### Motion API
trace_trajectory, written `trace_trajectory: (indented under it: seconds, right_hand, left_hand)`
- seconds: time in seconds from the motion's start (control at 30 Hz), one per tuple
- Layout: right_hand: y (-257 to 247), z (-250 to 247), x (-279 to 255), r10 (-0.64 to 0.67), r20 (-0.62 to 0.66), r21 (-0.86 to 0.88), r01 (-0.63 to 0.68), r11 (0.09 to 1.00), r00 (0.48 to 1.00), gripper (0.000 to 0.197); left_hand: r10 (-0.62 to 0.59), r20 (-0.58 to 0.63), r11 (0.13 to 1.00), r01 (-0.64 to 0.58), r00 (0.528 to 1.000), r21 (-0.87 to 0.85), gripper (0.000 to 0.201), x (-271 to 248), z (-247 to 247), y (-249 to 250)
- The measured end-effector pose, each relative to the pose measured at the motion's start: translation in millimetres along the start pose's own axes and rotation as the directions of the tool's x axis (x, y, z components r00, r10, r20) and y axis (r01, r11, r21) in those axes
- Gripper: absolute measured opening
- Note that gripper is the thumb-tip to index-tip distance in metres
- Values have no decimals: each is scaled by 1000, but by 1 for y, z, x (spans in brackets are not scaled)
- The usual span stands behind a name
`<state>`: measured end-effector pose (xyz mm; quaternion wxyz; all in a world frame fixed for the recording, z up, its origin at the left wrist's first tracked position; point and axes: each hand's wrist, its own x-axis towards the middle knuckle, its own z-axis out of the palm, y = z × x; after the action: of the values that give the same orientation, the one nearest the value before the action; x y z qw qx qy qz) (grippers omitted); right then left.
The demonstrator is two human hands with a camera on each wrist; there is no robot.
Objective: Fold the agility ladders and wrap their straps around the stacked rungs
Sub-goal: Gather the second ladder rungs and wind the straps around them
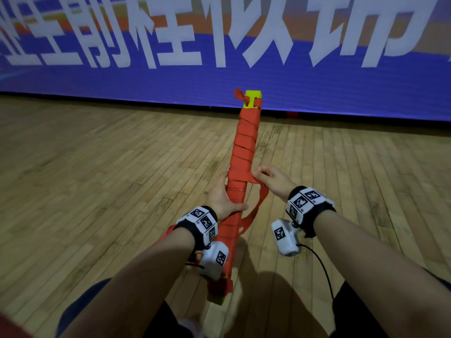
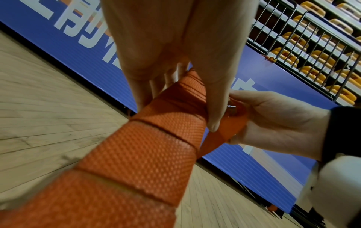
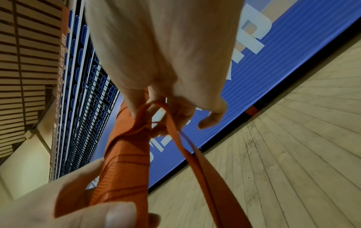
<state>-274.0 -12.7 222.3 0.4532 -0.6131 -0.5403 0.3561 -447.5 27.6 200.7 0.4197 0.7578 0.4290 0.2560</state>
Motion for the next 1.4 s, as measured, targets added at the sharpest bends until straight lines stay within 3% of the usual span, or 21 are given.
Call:
trace_trajectory:
  seconds: [0.1, 0.23, 0.33, 0.5, 0.77, 1.03, 1.23, 1.4]
  right_hand:
    - [1, -2, -2, -32, -24, -33, 31, 999, 999, 20]
    - [1, -1, -1, -26, -8, -11, 26, 1000, 1000, 10]
    - [-3, -2, -2, -28, -2, -3, 28, 1000, 1000, 3]
    - [-3, -4, -3, -48, 10, -5, 49, 999, 999, 14]
    - [-8, 0, -3, 2, -31, 167, 3, 986, 1000, 17]
    - [-11, 0, -7, -20, -10, 31, 20, 999, 1000, 15]
    - [-8, -6, -8, 3, 25, 50, -5, 999, 1000, 9]
    - [-13, -7, -13, 29, 116, 72, -38, 997, 993, 38]
  left_hand:
    - [-46, 16, 999, 46, 999, -23, 103, -2, -3, 0]
    - [-126, -20, 992, 125, 992, -31, 76, -3, -3, 3]
    - [-149, 3, 983, 148, 989, -111, 69, -3, -3, 5]
    - [-151, 74, 959, 164, 986, -229, 78, -8, -1, 8]
    - [-193, 121, 930, 221, 974, -292, 94, -4, -2, 8]
    - [-218, 135, 898, 253, 967, -359, 77, -11, -2, 14]
    - [-151, 203, 887, 223, 968, -405, 85, -10, -4, 14]
    - [-137, 256, 875, 238, 957, -421, 86, -8, -3, 15]
